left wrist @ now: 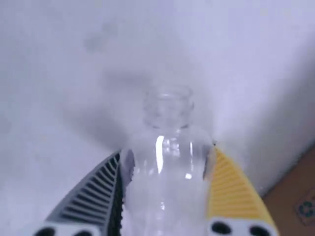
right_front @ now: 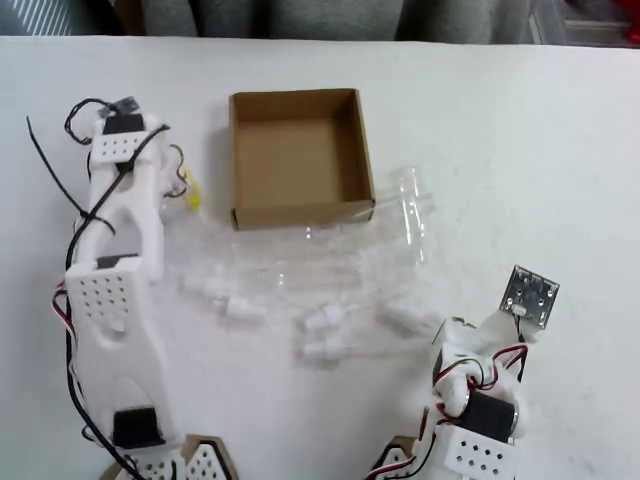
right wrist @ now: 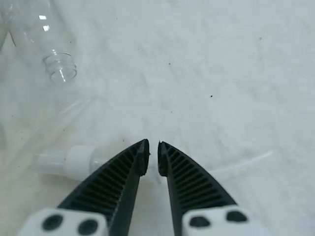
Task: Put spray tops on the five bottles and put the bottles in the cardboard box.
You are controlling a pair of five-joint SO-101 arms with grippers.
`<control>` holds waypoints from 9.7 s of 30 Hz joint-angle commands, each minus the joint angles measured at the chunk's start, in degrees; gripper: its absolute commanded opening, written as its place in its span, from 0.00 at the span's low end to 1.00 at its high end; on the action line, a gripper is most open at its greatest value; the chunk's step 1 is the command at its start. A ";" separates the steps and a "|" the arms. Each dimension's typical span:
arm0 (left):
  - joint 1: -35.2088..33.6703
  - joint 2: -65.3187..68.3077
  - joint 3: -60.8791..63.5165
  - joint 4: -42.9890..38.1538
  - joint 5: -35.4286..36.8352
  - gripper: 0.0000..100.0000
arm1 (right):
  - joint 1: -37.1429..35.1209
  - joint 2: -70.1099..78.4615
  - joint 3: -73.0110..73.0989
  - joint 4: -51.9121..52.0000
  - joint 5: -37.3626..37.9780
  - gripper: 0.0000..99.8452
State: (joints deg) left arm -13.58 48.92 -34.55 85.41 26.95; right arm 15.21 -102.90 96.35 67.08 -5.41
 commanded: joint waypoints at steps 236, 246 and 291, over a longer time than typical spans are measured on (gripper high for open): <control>-18.95 -38.64 55.74 -30.68 -17.76 0.02 | -73.01 94.90 -50.55 -29.67 36.22 0.06; -18.95 -38.64 55.82 -31.56 -17.85 0.02 | -65.54 85.23 -55.91 -5.93 46.51 0.02; -19.03 -38.55 56.35 -31.47 -18.02 0.02 | 22.29 64.40 -35.25 -26.68 100.31 0.02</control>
State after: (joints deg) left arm -32.31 10.59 23.74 55.16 9.01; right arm 37.10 -47.96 68.40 41.76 94.46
